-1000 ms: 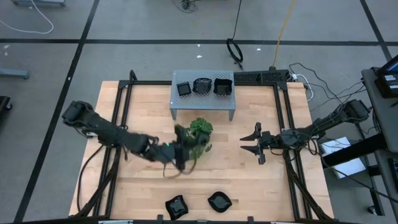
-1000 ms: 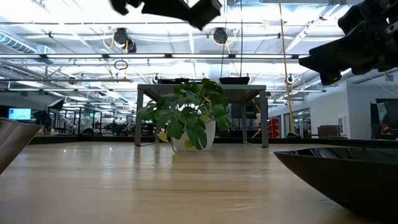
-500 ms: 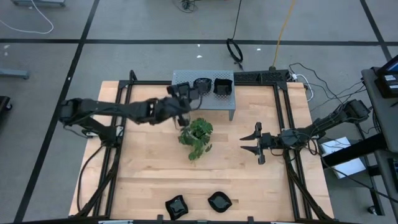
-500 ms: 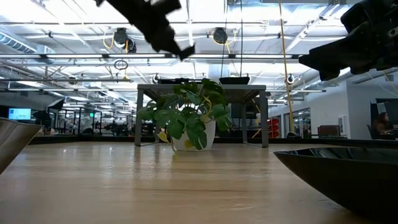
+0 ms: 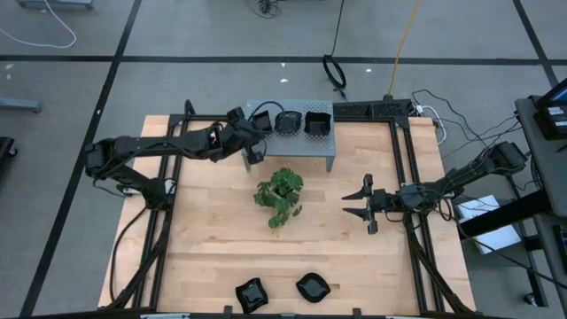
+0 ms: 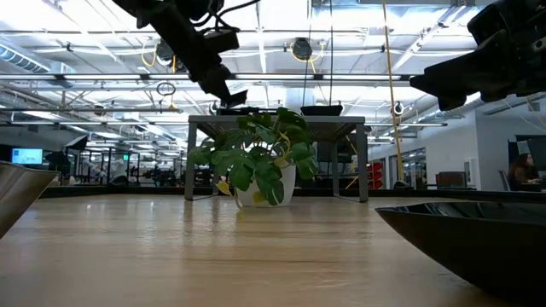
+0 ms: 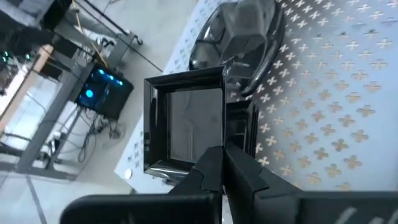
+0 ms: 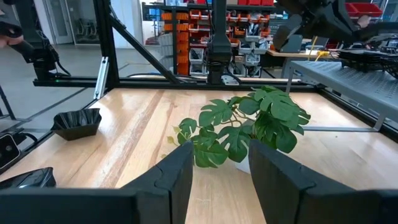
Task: Pick & Place Mini shaped plates
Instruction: Stack the black square plate on top of the other black square plate on the shelf, then stack the black distorted square plate on top of the other black distorted square plate on the shelf
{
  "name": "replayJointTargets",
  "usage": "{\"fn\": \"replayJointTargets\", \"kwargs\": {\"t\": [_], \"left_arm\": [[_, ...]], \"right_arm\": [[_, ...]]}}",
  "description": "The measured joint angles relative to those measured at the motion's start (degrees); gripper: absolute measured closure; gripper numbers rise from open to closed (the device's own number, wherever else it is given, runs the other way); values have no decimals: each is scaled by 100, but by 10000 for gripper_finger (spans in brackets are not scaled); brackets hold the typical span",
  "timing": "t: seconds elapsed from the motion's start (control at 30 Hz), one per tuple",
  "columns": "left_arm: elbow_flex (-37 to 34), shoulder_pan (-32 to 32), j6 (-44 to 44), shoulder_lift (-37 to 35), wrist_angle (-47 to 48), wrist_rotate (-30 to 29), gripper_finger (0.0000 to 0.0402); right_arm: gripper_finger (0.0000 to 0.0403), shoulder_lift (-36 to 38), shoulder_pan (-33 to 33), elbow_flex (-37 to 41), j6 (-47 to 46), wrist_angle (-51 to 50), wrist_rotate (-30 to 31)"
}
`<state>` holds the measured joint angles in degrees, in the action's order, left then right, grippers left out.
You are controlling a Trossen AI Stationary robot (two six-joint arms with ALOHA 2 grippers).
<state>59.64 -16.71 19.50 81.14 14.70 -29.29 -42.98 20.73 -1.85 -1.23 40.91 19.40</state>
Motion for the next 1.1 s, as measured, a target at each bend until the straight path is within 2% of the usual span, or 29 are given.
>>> {"fn": "replayJointTargets", "kwargs": {"t": [0.23, 0.5, 0.83, 1.1], "left_arm": [[0, -89, -205, 0, 68, 238, 377], [0, -89, -426, 0, 70, 240, 395], [0, -62, -682, 0, 70, 95, 310], [0, 170, -659, -217, -99, 73, 268]], "right_arm": [[258, 0, 0, 0, 0, 0, 0], [259, 0, 0, 2, -1, 0, 0], [259, 0, 0, 2, 0, 0, 0], [258, 0, 0, 2, -1, 0, 0]]}}
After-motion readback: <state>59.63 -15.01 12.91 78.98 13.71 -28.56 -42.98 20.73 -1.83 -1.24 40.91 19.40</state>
